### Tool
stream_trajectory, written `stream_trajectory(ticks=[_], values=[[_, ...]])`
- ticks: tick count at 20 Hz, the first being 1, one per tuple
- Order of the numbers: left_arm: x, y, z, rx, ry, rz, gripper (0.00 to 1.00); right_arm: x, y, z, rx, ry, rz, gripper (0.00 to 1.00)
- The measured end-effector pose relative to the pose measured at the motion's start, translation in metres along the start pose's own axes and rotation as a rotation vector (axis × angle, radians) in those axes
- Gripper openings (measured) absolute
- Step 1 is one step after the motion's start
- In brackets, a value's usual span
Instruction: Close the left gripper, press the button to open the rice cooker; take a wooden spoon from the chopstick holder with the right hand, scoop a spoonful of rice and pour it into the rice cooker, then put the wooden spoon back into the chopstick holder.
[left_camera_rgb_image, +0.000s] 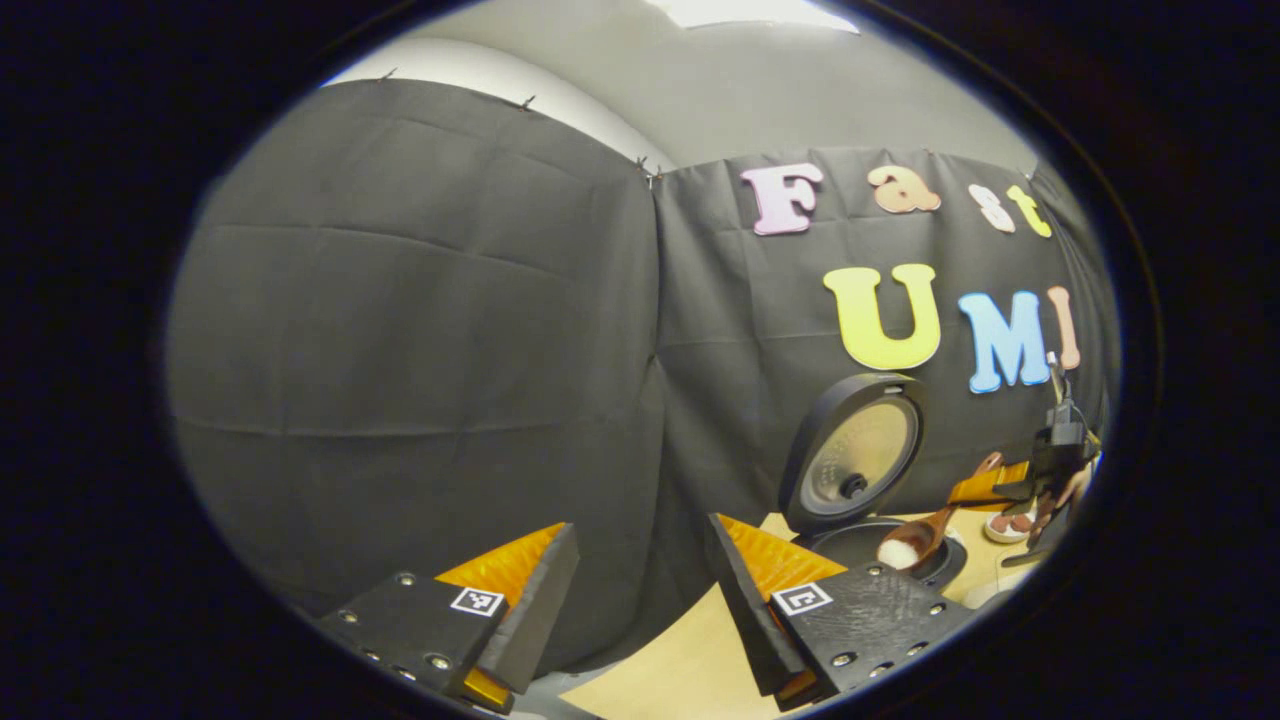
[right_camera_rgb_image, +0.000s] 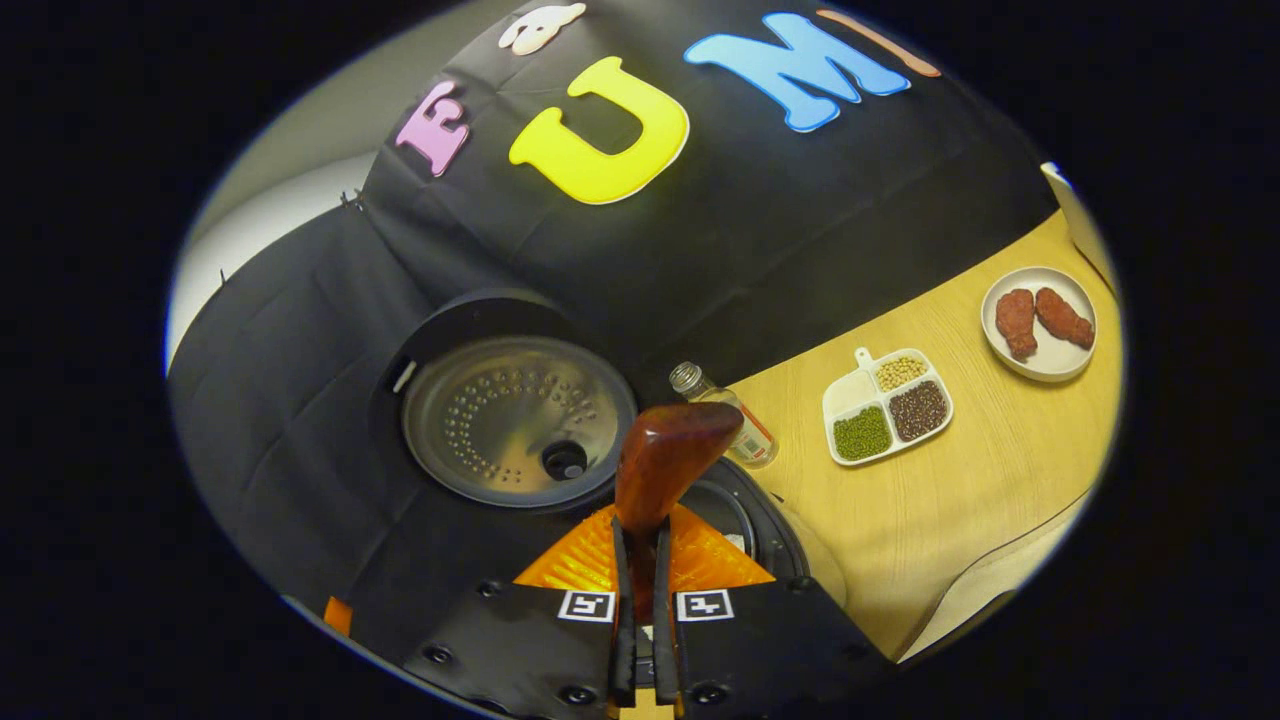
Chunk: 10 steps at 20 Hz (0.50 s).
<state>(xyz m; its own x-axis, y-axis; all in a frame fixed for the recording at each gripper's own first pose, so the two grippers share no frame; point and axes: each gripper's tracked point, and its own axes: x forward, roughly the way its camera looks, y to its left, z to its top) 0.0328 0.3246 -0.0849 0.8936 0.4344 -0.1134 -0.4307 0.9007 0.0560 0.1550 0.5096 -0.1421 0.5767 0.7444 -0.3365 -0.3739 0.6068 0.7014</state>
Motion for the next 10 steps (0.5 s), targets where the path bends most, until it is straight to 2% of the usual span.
stream_trajectory(ticks=[5,10], values=[[-0.001,0.006,-0.007,0.001,0.015,0.021,0.81,0.011,0.0,-0.009,-0.134,0.013,-0.036,0.08],[-0.004,0.009,-0.008,0.002,0.02,0.028,0.81,0.015,0.002,-0.009,-0.327,-0.005,-0.046,0.08]])
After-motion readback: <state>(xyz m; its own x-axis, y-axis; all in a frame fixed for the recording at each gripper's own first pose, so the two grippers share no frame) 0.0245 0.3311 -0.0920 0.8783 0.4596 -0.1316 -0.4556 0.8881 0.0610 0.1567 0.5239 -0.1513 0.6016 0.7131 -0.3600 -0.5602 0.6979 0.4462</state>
